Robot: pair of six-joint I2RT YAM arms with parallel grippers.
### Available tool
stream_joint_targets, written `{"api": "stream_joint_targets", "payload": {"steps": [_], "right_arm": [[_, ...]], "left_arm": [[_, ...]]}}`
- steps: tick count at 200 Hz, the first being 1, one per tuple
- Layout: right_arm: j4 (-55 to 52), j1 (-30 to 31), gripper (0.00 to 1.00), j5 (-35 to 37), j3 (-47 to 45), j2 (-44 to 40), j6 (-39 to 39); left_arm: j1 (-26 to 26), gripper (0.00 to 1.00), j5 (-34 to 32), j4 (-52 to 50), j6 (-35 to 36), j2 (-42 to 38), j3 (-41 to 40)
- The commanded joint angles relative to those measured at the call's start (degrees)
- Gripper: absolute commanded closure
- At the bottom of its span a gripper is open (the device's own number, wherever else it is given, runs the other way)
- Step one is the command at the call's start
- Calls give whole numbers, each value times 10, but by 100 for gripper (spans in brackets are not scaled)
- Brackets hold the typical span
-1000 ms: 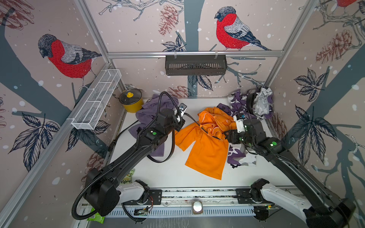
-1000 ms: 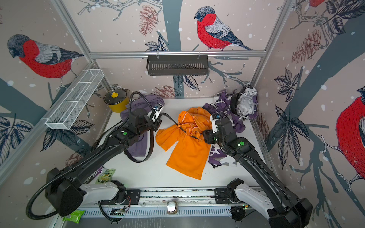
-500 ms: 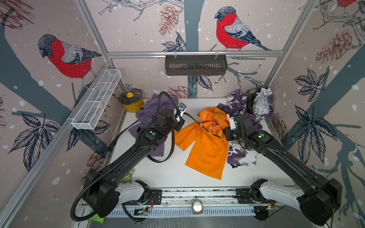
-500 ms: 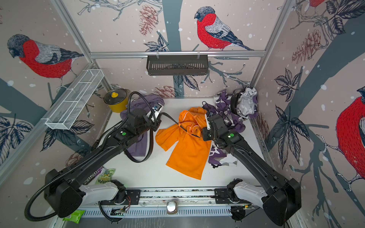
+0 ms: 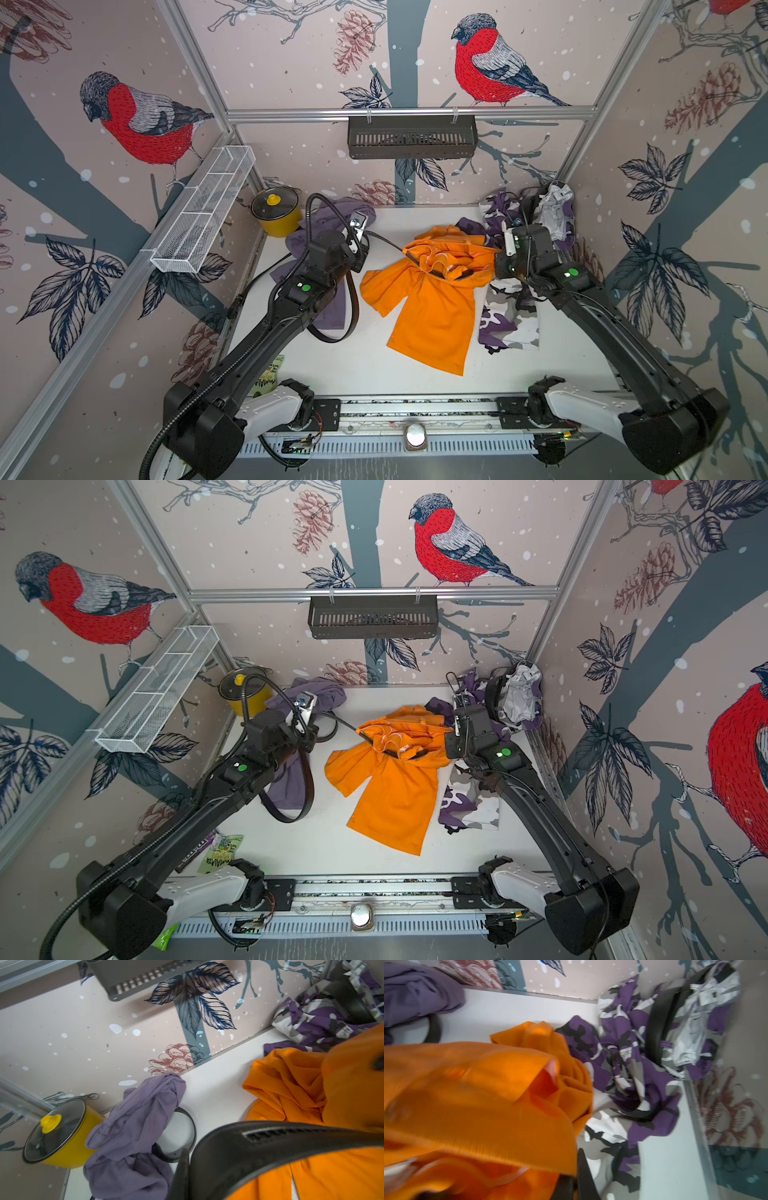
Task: Remove the belt from the trousers
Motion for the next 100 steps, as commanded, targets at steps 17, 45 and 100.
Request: {"api": "stream_joint_targets", "payload": {"steps": [17,45,100], "right_arm": [[4,-56,100,38,21,-2,-46],[8,-93,100,63,40,1,-61],[23,-185,100,34,52,-6,-74]], "left_arm": [[28,100,7,41,-20,-22,-9],[47,100,-50,20,-1,-15,4],[105,100,-124,-19,-60,30,16]]}}
